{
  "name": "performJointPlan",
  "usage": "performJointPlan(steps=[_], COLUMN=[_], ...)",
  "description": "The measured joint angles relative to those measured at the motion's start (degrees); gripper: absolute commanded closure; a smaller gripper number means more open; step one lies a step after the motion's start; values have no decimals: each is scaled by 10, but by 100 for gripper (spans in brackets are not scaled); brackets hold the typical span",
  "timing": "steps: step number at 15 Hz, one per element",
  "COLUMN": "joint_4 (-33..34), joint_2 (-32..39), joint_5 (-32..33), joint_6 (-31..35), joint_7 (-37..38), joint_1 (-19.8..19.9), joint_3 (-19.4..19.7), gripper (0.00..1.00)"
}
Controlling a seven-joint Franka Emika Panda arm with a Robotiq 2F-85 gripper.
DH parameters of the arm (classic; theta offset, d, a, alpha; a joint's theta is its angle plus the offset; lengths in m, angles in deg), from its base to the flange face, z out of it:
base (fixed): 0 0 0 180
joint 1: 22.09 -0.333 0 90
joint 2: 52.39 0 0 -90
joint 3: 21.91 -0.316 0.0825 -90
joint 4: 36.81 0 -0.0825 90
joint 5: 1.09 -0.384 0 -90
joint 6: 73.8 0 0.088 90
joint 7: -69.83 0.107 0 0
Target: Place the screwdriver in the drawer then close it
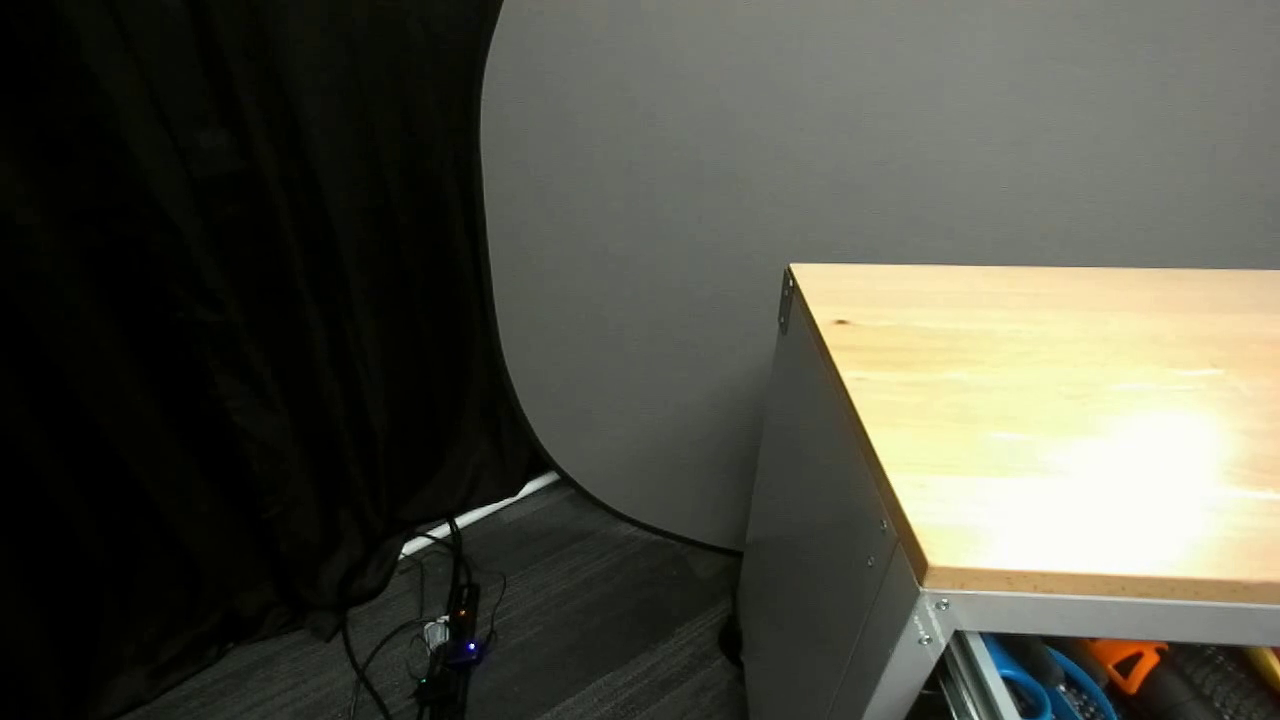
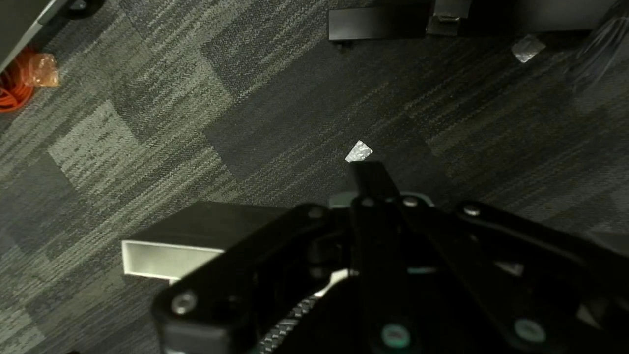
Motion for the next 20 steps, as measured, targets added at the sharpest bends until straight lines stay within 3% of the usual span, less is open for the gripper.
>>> performJointPlan(steps=[12, 20], joint_4=[50, 67], joint_2=[28, 53], joint_5=[18, -13], joint_6=[17, 101], joint_7=[-1, -31], joint_1=[-12, -11], joint_3=[0, 1], gripper=[100, 100])
